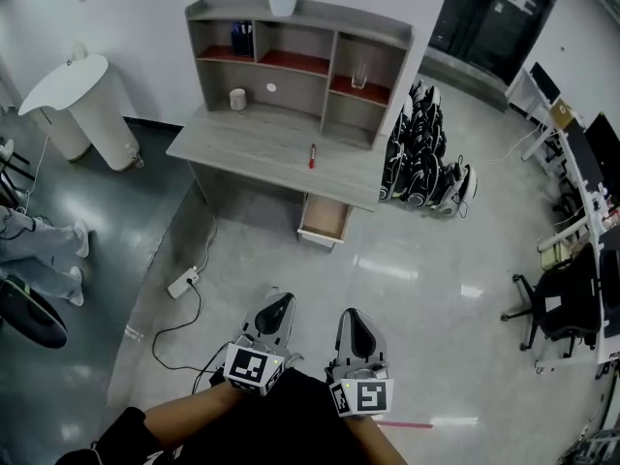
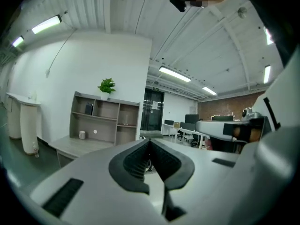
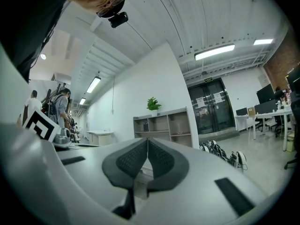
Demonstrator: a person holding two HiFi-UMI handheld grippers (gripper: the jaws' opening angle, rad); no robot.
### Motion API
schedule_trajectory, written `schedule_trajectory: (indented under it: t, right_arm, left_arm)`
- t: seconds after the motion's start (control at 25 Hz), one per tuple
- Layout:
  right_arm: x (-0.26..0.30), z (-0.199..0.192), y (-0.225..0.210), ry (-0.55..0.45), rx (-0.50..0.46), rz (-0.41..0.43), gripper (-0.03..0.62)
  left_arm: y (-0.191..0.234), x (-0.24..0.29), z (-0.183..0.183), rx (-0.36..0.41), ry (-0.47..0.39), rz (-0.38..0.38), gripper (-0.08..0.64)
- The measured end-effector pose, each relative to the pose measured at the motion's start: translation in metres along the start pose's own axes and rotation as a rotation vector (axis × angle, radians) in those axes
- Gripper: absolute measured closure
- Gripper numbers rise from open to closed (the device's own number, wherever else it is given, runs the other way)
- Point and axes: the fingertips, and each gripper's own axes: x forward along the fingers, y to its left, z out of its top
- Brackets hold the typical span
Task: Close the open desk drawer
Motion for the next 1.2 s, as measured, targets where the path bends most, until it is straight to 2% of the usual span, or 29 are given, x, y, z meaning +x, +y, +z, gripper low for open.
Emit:
schedule_trajectory:
  t: [0.08, 0.28, 0.4, 0.48, 0.56, 1.0, 1.2]
  right_arm:
    - [0.006, -0.005, -0.004, 0.012, 0.0, -0.005, 0.575]
    - [0.022, -0.014, -0.023, 0.053, -0.03, -0.034, 0.574]
    - [0.039, -0.019, -0.03, 0.059, -0.039, -0.016, 0.574]
    - [0.052, -0.025, -0.033, 0.066, -0.037, 0.0, 0.574]
    - [0.067, -0.03, -0.037, 0.08, -0.033, 0.007, 0.574]
    - [0.17, -0.057, -0.06, 0.178, -0.045, 0.056, 0.574]
    - [0.207, -0.07, -0.081, 0.225, -0.025, 0.053, 0.574]
  left_arm:
    - [0.004, 0.009, -0.003, -0.019, 0.007, -0.005, 0.546]
    - [0.006, 0.037, -0.007, -0.01, 0.003, -0.025, 0.546]
    - [0.014, 0.052, -0.013, 0.012, 0.02, -0.03, 0.546]
    - [0.024, 0.062, -0.015, 0.0, 0.027, -0.021, 0.546]
    - [0.035, 0.072, -0.018, -0.033, 0.025, -0.002, 0.546]
    - [0.106, 0.157, -0.017, -0.016, 0.016, 0.03, 0.546]
    - [0.152, 0.189, -0.011, -0.057, 0.032, 0.064, 0.546]
